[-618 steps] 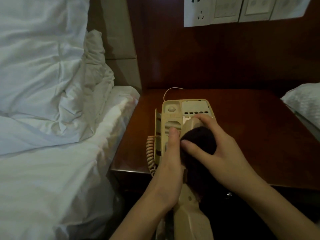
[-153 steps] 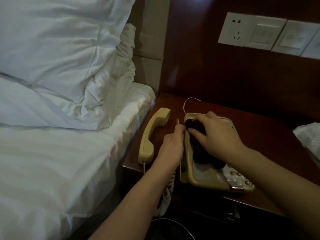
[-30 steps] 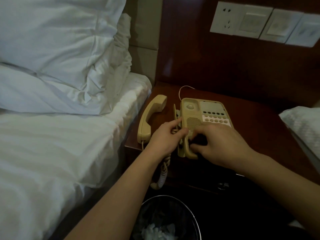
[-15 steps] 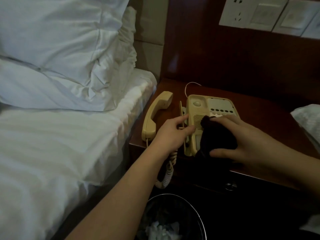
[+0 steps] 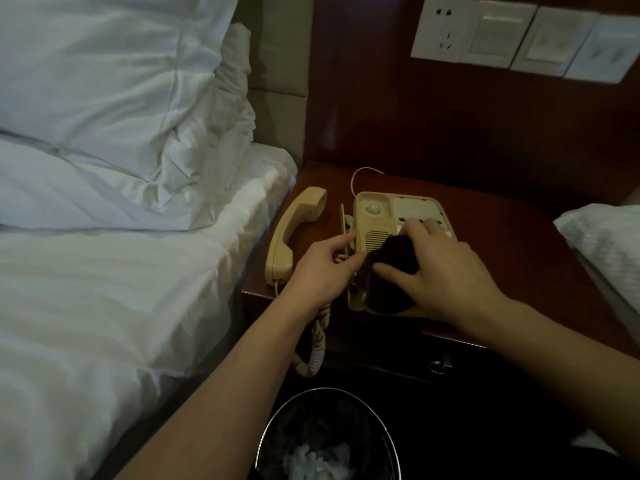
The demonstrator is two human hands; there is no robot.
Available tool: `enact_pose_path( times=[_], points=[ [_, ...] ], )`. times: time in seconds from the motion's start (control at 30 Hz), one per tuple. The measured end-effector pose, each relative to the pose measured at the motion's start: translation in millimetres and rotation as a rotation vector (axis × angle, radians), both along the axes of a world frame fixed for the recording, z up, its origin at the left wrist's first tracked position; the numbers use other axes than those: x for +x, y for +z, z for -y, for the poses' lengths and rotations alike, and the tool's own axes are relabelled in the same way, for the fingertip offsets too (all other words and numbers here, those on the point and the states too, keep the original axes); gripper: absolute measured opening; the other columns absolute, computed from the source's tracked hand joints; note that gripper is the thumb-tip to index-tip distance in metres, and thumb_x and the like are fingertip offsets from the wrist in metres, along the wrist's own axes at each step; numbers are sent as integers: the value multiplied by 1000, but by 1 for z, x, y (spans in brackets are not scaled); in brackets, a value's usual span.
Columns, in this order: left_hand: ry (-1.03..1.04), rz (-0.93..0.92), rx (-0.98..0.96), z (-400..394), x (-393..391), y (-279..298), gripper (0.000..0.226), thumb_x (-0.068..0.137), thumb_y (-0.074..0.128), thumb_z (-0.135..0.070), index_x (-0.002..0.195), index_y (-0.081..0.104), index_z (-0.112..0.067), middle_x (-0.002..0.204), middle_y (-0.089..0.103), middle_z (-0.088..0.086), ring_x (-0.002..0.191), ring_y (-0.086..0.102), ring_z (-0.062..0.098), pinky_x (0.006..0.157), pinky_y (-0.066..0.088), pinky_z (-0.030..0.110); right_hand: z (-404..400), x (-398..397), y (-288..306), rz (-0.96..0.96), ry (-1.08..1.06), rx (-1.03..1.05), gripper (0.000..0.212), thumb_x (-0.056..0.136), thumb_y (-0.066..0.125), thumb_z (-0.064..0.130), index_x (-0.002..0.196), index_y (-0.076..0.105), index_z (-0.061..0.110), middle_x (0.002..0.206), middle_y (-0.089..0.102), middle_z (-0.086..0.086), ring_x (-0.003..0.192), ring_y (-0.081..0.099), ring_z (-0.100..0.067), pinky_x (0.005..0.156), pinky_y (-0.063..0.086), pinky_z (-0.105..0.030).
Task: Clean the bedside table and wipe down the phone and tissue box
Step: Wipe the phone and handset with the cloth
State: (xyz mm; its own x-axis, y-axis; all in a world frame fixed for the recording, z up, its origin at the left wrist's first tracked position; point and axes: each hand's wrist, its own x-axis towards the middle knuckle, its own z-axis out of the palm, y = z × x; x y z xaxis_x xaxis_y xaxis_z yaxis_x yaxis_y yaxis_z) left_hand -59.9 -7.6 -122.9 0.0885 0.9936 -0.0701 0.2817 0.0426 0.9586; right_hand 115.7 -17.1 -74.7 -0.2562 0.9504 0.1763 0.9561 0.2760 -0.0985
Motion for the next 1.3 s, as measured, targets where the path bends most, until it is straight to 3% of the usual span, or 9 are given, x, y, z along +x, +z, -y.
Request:
enact_pose_path(
  times=[0.17, 0.23, 0.43, 0.57, 0.67, 0.8, 0.97, 1.17, 1.3],
  points=[
    [18, -22, 4, 1, 3, -2, 53, 98, 65, -35, 149, 50, -33, 136, 65, -5, 123, 60, 10, 110, 47, 42, -5, 15, 13, -133, 101, -357, 79, 70, 74, 62, 131, 34, 31, 126, 35, 10, 114, 47, -11, 87, 54, -28],
    [19, -14, -7, 0, 3, -2, 54, 97, 66, -35, 149, 50, -32, 137, 64, -4, 124, 60, 11, 111, 47, 42, -5, 16, 15, -140, 109, -408, 88, 64, 77, 66, 132, 33, 32, 126, 33, 12, 116, 45, -10, 90, 53, -28],
    [15, -21, -3, -1, 2, -1, 53, 99, 65, -32, 149, 49, -32, 138, 64, -3, 124, 59, 11, 110, 46, 37, -8, 5, 10, -124, 56, -296, 85, 65, 79, 61, 132, 36, 29, 131, 39, 4, 115, 50, -17, 87, 53, -33],
    [22, -37, -2, 1, 2, -1, 53, 99, 64, -34, 150, 48, -33, 136, 64, -2, 123, 60, 11, 109, 47, 38, -15, 0, 22, 7, 73, -380, 84, 68, 82, 55, 132, 34, 28, 131, 39, 1, 115, 50, -21, 92, 53, -39],
    [18, -30, 3, 3, 3, 1, 52, 99, 63, -32, 149, 48, -33, 135, 64, -4, 121, 60, 9, 104, 46, 31, -19, -2, 28, 96, 78, -423, 88, 68, 81, 57, 133, 31, 28, 131, 39, 0, 114, 51, -21, 92, 53, -38],
    [26, -24, 3, 2, 4, 1, 52, 100, 63, -31, 149, 49, -31, 133, 64, -6, 119, 59, 8, 97, 45, 25, -21, -6, 28, 64, 49, -404, 86, 64, 85, 56, 128, 34, 29, 124, 40, 2, 108, 51, -19, 90, 54, -38],
    [19, -40, -2, 1, 2, 0, 53, 98, 66, -34, 148, 50, -33, 129, 68, -4, 115, 64, 10, 107, 50, 40, -26, -4, 39, 143, 92, -493, 82, 69, 86, 42, 129, 32, 27, 124, 39, 1, 105, 52, -21, 79, 56, -31],
    [39, -23, 5, 0, 3, -3, 53, 97, 67, -33, 147, 52, -31, 133, 66, -3, 119, 63, 11, 109, 48, 41, -23, -1, 34, 152, 126, -350, 92, 59, 82, 64, 130, 37, 29, 124, 44, 5, 109, 54, -21, 85, 57, -39],
    [30, -25, 8, -1, 4, -2, 50, 98, 65, -32, 146, 52, -33, 129, 69, -4, 117, 64, 12, 107, 49, 42, -20, -2, 24, 98, 116, -305, 88, 60, 81, 66, 126, 37, 30, 120, 43, 4, 104, 54, -20, 82, 56, -38]
  ],
)
